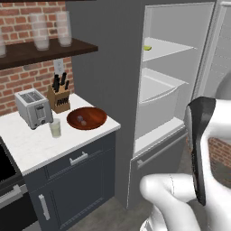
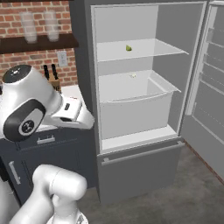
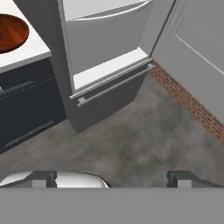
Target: Grab a lemon wedge from the fridge and one ice cube from the ice bowl, and put them in the glass of lemonade.
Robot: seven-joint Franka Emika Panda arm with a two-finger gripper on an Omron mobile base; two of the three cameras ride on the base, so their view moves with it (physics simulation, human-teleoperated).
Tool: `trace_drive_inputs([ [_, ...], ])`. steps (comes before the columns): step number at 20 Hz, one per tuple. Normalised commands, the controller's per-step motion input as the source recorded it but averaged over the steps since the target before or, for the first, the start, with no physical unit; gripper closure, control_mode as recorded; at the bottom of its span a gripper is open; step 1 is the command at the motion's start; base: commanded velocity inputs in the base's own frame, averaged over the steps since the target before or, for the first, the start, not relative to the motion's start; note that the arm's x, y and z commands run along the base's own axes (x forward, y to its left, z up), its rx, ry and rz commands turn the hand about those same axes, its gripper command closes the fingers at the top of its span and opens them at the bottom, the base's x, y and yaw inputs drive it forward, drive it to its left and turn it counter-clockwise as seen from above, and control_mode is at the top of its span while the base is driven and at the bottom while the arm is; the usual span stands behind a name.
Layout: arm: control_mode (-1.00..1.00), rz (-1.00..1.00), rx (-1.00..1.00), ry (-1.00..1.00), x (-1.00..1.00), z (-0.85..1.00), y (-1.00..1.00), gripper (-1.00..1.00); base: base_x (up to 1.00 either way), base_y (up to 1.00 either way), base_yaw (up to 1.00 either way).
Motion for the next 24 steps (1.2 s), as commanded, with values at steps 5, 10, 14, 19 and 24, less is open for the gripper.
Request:
trace_drive_inputs([
  [5, -1.0, 0.09, 0.0, -0.09, -0.87, -0.02, 0.76, -1.0, 0.0, 0.0, 0.0],
  [10, -1.0, 0.16, 0.07, -0.15, -0.08, 0.38, 0.49, -1.0, 0.0, 0.0, 0.0],
  [14, -1.0, 0.06, 0.26, -0.27, 0.44, 0.07, 0.31, -1.0, 0.0, 0.0, 0.0],
  [19, -1.0, 0.04, 0.1, -0.08, 0.04, 0.0, 0.03, -1.0, 0.0, 0.0, 0.0],
  [24, -1.0, 0.0, 0.0, 0.0, 0.0, 0.0, 0.0, -1.0, 0.0, 0.0, 0.0],
])
